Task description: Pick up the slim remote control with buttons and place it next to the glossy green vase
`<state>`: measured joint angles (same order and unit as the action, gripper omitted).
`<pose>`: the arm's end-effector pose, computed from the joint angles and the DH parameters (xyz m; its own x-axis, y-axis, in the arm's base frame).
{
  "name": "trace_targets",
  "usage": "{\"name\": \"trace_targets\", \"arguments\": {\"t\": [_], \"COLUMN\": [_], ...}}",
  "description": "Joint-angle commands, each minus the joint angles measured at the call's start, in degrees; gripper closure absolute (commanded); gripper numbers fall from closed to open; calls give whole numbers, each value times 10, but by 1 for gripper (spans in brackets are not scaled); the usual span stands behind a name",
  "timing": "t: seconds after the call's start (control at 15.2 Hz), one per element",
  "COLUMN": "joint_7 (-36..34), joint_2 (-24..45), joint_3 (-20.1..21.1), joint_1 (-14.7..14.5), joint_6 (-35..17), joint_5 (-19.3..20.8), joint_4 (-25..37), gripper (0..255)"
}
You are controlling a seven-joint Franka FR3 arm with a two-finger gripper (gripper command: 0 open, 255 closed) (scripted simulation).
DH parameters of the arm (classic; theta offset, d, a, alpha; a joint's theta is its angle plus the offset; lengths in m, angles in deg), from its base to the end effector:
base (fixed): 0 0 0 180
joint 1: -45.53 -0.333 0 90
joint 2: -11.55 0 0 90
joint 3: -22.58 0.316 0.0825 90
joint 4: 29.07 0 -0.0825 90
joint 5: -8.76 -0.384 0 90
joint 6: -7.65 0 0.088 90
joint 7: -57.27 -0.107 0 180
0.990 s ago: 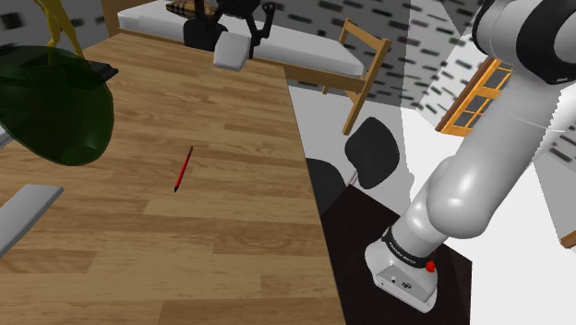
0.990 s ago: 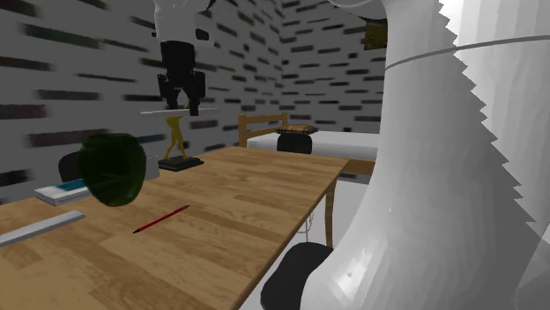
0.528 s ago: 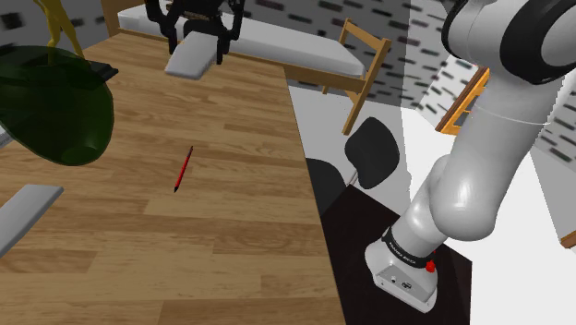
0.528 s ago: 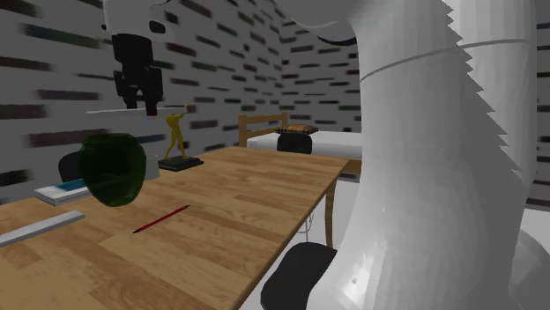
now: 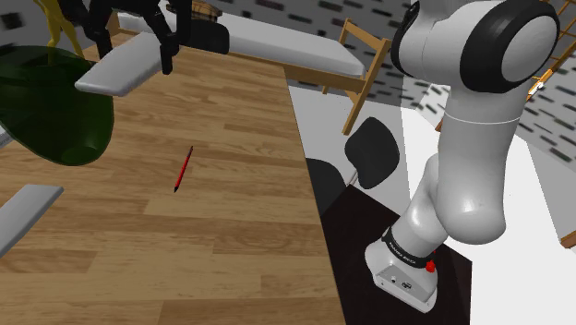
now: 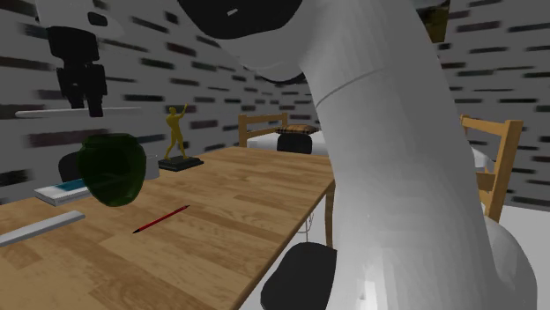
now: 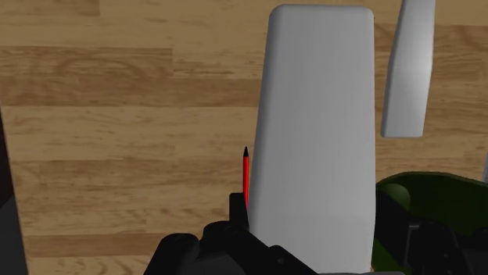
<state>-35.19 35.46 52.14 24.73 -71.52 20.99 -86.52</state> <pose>0.4924 0.4173 0.6404 0.6862 -0.7274 0.0077 -0.7273 -0.6863 -0.0073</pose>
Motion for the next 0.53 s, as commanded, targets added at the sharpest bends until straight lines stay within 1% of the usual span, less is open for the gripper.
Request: {"name": "trace_targets", "arguments": {"t": [0.0,0.46], "joint_7": [-13,-13], "joint_2": [8,-27], "joint_3": [2,4], "joint_1": [-12,15], "joint_6": [-5,-81], "joint_5": [4,-13], "joint_4": [2,-108], "gripper": [255,255]}}
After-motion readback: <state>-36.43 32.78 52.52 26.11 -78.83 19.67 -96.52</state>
